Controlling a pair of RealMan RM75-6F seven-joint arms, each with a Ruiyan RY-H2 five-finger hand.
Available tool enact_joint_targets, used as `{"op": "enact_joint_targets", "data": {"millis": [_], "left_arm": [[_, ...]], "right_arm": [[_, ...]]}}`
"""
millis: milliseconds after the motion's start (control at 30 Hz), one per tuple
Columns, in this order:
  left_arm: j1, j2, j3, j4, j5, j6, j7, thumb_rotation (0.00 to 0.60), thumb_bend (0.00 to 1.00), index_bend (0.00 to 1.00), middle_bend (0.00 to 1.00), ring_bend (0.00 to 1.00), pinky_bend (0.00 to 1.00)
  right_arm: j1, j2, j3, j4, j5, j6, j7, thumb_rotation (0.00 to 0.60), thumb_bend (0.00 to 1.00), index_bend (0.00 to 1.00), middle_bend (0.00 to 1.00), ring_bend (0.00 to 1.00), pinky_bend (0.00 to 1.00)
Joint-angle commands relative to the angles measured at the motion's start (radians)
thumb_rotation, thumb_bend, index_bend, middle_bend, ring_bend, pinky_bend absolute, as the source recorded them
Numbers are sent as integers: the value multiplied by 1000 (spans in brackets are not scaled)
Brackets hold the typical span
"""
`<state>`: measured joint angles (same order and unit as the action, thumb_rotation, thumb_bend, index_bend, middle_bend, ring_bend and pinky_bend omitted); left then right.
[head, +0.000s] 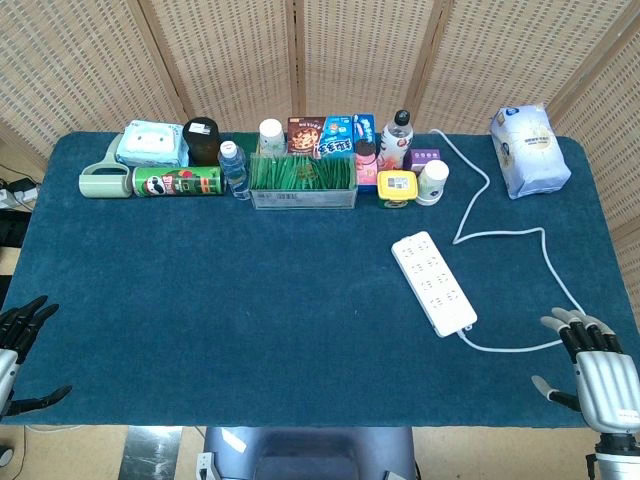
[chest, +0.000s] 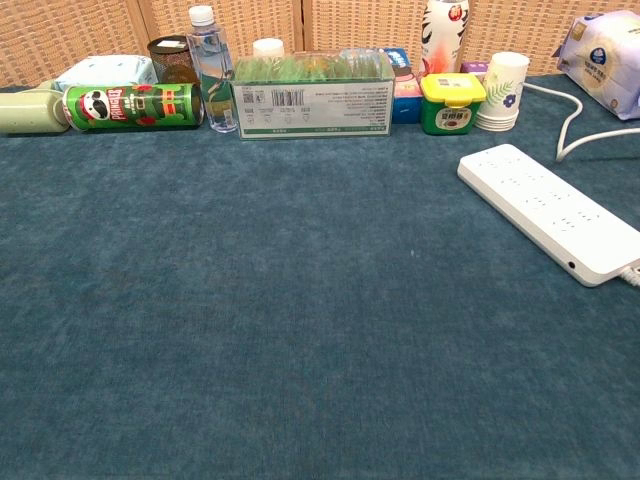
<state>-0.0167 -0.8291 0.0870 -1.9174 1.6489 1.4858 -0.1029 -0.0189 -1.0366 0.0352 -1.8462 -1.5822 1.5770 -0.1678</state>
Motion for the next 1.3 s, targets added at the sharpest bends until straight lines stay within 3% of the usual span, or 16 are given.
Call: {"op": "enact_joint_targets", "data": {"millis": [33, 533, 733, 833, 967, 1100, 1200, 1300], "left_arm": [[1, -1, 0, -1, -1, 1, 3, 600, 112, 0, 0, 0, 22], [5, -4, -2, 2, 12, 18, 11, 600, 113, 0, 0, 0, 21], [3, 19, -8, -18, 22, 29, 24, 600, 113, 0, 0, 0, 21], [-5, 46, -12, -46, 25, 26, 34, 600, 113, 0, 0, 0, 21], [-13, 62, -19, -67, 18, 18, 49, 600, 112, 0, 0, 0, 21], [-21, 69, -26, -78, 4, 7, 74, 600, 112, 0, 0, 0, 21], [-31, 73, -31, -82, -9, -12, 85, 600, 112, 0, 0, 0, 21], [-38, 61, -38, -76, -13, -17, 83, 600, 112, 0, 0, 0, 21]], "right_arm": [[0, 0, 0, 2, 1, 0, 1, 600, 0, 254, 217, 193, 170], [8, -13, 7, 8, 19, -14, -10, 600, 0, 254, 233, 211, 171], [25, -22, 28, 22, 37, -25, -20, 600, 0, 254, 325, 320, 231], [42, -25, 62, 41, 41, -10, -34, 600, 0, 248, 452, 471, 338], [64, -42, 85, 73, 40, -10, -29, 600, 27, 201, 689, 753, 667], [96, -63, 87, 112, 44, -55, -44, 600, 80, 138, 868, 948, 928], [129, -62, 81, 104, 73, -133, -68, 600, 284, 97, 952, 1000, 1000], [165, -61, 75, 93, 98, -211, -98, 600, 667, 60, 997, 1000, 1000]]}}
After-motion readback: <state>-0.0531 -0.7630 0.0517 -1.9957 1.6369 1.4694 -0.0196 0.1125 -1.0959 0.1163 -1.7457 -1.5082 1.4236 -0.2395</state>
